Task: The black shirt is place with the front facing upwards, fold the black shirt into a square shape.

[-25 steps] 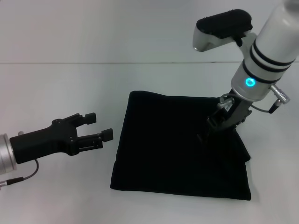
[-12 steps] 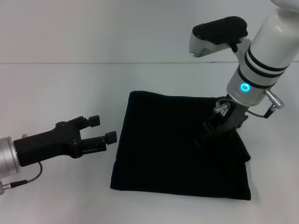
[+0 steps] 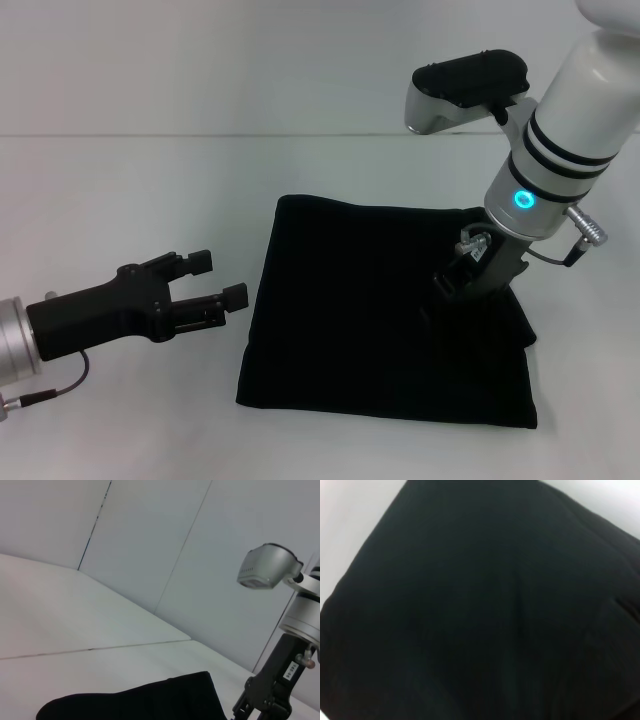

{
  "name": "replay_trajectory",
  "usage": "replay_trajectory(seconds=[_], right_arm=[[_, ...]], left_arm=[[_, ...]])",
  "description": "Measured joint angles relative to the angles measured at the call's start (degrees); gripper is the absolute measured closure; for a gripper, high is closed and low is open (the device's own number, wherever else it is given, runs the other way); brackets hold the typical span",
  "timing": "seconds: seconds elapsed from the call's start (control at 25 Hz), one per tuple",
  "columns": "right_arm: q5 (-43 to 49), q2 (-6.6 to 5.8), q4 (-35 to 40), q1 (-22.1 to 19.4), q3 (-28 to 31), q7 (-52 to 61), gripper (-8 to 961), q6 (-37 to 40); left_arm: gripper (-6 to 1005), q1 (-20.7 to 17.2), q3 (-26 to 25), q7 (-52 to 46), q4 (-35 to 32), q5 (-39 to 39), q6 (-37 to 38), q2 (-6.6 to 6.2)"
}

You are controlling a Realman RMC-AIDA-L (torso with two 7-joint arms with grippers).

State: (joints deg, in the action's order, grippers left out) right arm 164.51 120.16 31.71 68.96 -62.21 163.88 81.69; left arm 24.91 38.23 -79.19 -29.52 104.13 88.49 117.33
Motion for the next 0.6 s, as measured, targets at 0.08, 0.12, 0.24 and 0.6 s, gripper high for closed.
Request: replay_trajectory(seconds=[0.08,0.12,0.24,0.6], right_arm=[[-0.07,-0.01,0.10,-0.03,-0.08,-0.02,35,0.31],[-0.08,-0.05,0.32,-0.09,0.01,-0.04,117,0.66],[-0.16,-0.29,1.70,-0.56,0.64,-0.05,273,2.35],[-0.27,-0.62,5.62,-1.70,2.55,-0.57,424,4.84]], left_arm=[[54,0.00,0.00,0.00,0.00,-0.02,0.03,0.00],[54,0.00,0.00,0.00,-0.01,-0.03,0.05,0.00],[54,0.01,0.00,0.00,-0.01,-0.05,0.15,0.00],[54,0.10,0.00,0.00,-0.02,0.00,0.28,0.00]])
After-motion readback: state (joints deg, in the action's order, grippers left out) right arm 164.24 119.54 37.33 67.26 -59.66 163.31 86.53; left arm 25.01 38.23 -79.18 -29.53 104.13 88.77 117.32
